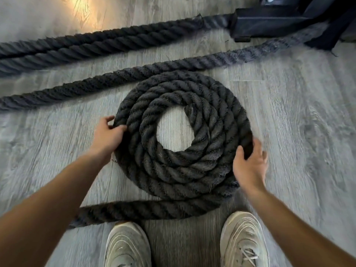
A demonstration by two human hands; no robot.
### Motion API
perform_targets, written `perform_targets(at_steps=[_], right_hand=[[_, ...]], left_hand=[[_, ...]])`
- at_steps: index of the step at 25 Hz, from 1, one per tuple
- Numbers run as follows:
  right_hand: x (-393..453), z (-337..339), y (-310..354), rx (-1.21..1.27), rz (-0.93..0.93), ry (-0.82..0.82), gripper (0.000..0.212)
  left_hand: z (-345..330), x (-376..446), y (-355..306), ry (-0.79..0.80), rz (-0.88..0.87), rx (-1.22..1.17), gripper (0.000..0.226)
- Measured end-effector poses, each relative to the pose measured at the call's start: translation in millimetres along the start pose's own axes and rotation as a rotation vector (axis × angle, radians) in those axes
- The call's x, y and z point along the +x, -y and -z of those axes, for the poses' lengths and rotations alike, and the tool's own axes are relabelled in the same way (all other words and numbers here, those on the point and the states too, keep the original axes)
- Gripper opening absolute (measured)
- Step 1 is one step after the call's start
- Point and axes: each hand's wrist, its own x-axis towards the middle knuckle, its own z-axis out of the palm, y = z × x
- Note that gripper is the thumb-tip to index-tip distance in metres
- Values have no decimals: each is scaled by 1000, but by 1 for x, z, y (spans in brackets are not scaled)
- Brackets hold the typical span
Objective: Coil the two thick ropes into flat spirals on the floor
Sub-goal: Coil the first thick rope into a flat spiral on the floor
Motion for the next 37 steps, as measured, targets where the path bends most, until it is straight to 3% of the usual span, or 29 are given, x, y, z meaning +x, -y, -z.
perform_targets(at_steps=[3,7,15,18,22,29,33,37], right_hand=[[-52,2,-23,16,-11,30,65],[-41,5,-13,-26,-54,72,66],[95,10,52,-81,116,79,51],[109,3,63,-110,156,71,47],[51,2,20,-66,48,-1,54],[-49,9,-16,-14,-75,93,70],[-4,10,-1,-49,-61,109,67],[71,7,31,54,-9,108,53]], left_hand=[[-5,36,-16,105,-69,148,53],[-5,47,-8,92,-96,253,51],[-9,-58,64,-60,81,-78,44],[-8,-74,71,-93,165,-121,44],[8,-31,28,-109,60,-137,44],[4,47,-16,76,-95,195,49],[11,47,9,4,-90,227,53],[11,-13,52,-99,-66,85,54]])
